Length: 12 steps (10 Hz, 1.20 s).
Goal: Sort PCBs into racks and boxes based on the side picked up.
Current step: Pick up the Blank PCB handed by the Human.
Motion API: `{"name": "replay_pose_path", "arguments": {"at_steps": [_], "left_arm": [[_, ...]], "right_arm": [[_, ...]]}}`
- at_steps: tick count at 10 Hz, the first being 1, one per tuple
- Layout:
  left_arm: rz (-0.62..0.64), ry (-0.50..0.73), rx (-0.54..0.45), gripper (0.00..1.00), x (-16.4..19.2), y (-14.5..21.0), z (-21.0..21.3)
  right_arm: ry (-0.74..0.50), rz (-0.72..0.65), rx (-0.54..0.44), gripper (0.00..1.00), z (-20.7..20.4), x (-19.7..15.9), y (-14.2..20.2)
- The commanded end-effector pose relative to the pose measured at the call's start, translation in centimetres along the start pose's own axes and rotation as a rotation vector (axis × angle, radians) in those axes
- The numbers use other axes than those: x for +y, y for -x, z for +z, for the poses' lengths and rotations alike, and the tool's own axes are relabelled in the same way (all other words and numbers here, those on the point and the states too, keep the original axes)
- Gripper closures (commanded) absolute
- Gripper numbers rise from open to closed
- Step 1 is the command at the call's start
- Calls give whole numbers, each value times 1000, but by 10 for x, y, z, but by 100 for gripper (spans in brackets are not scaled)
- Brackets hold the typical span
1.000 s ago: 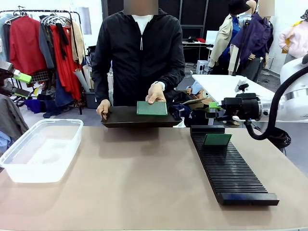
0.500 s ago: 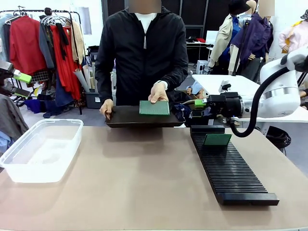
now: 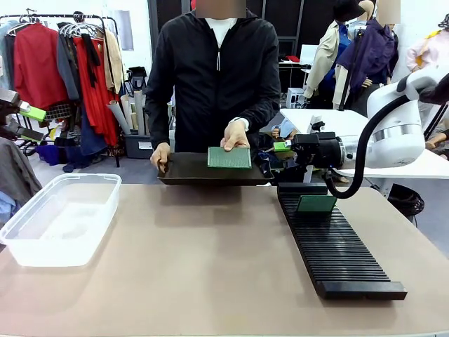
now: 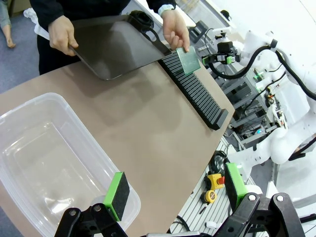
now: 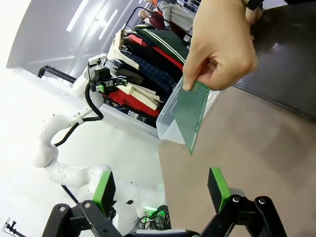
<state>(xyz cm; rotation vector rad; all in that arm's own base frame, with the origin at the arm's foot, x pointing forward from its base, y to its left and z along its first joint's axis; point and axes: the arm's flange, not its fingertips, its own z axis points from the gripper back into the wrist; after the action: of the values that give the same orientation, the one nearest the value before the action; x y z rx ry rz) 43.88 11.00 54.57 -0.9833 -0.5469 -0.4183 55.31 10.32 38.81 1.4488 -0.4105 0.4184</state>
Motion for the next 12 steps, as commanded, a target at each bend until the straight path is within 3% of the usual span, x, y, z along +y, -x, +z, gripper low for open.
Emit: {"name": "replay_pose_path", "arguments": {"at_steps": [1, 12], "left_arm": [[-1, 7, -4, 0, -2, 0, 0], [-1, 7, -4, 0, -2, 0, 0]], "right_arm": [[-13, -35, -17, 0, -14, -9, -18], [-84, -34, 0, 0, -59, -49, -59]]}}
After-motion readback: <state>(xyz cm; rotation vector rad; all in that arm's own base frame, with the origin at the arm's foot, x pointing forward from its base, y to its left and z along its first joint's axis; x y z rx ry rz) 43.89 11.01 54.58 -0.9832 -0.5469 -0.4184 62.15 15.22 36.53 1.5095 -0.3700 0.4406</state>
